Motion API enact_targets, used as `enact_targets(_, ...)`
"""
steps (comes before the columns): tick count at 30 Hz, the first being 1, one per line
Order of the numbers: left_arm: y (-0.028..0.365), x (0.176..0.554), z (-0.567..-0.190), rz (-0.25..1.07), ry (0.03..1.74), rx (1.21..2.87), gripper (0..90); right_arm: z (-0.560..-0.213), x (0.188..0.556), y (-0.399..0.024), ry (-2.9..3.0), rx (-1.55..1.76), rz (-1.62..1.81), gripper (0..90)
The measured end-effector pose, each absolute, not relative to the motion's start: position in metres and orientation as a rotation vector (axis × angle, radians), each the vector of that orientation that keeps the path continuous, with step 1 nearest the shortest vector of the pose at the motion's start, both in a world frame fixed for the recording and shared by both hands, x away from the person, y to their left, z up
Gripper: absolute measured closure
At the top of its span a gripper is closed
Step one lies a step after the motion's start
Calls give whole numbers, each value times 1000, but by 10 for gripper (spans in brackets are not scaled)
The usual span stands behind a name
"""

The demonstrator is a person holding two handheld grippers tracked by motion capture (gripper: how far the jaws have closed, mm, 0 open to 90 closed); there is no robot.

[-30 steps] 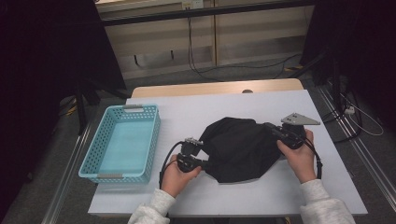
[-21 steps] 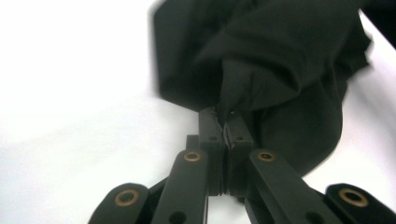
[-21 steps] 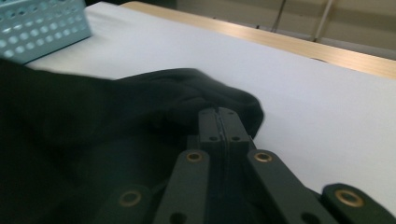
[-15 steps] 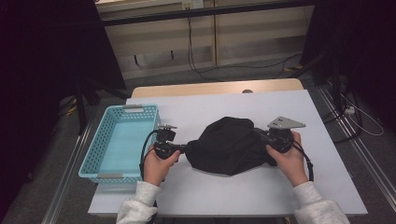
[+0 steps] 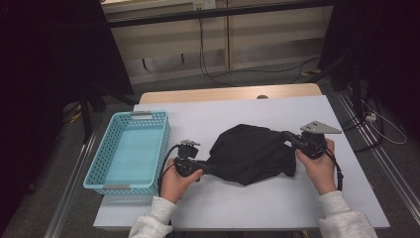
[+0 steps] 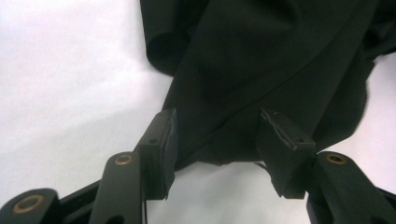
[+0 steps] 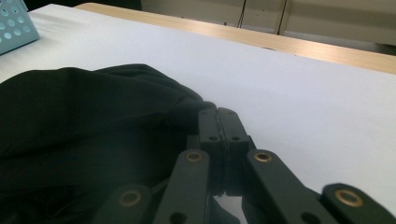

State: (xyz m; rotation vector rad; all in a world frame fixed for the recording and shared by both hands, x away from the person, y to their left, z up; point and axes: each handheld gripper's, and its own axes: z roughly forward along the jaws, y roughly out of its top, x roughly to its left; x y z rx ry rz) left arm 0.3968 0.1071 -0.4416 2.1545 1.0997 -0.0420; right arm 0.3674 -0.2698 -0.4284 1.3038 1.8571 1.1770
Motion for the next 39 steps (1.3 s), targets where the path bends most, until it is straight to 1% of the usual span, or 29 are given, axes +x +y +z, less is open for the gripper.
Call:
enact_targets(1, 106, 396, -443, -42, 1105, 2155, 487, -428, 367, -270, 1858, 1300, 1175, 895)
enact_targets(3, 105, 395, -445, -46, 1091, 2177, 521, -427, 367, -270, 1857, 1302, 1185, 895)
enact_targets(5, 102, 394, -445, -64, 1076, 2185, 599, -428, 367, -268, 1876, 1296, 1184, 895)
enact_targets(9, 96, 391, -447, -82, 1052, 2205, 718, -430, 367, -261, 1910, 1275, 1180, 894)
enact_targets(10, 95, 390, -447, -93, 1047, 2214, 772, -430, 367, -259, 1918, 1269, 1180, 894)
enact_targets(14, 95, 389, -443, -105, 1039, 2223, 878, -430, 367, -256, 1929, 1259, 1188, 894)
enact_targets(16, 98, 390, -439, -103, 1042, 2207, 892, -430, 367, -256, 1927, 1259, 1192, 894)
enact_targets(23, 126, 396, -415, -64, 1095, 2088, 898, -427, 370, -248, 1979, 1245, 1232, 887)
enact_targets(24, 128, 397, -413, -59, 1105, 2074, 898, -427, 370, -244, 1984, 1232, 1234, 865)
enact_targets(25, 133, 398, -409, -38, 1121, 2061, 898, -427, 371, -242, 1983, 1224, 1235, 812)
enact_targets(26, 137, 398, -406, -29, 1132, 2050, 899, -427, 372, -239, 1975, 1221, 1238, 707)
enact_targets(27, 141, 399, -404, -26, 1138, 2041, 899, -427, 374, -238, 1975, 1220, 1238, 661)
enact_targets(28, 143, 399, -402, -23, 1140, 2042, 899, -426, 376, -237, 1994, 1210, 1243, 645)
enact_targets(29, 146, 399, -400, -14, 1154, 2026, 899, -425, 377, -236, 1997, 1212, 1244, 601)
enact_targets(30, 148, 400, -398, -17, 1158, 2022, 899, -423, 379, -236, 1997, 1215, 1250, 537)
enact_targets(31, 151, 400, -396, -12, 1163, 2014, 899, -422, 381, -237, 1999, 1221, 1257, 498)
enact_targets(32, 152, 400, -395, -7, 1164, 2012, 899, -420, 384, -238, 1997, 1247, 1254, 466)
enact_targets(34, 154, 400, -393, -1, 1171, 2004, 899, -418, 388, -240, 1982, 1262, 1243, 443)
enact_targets(36, 155, 400, -393, 12, 1177, 2006, 899, -419, 394, -244, 1960, 1304, 1267, 392)
enact_targets(39, 156, 401, -394, 16, 1183, 2010, 899, -422, 401, -246, 1971, 1329, 1299, 370)
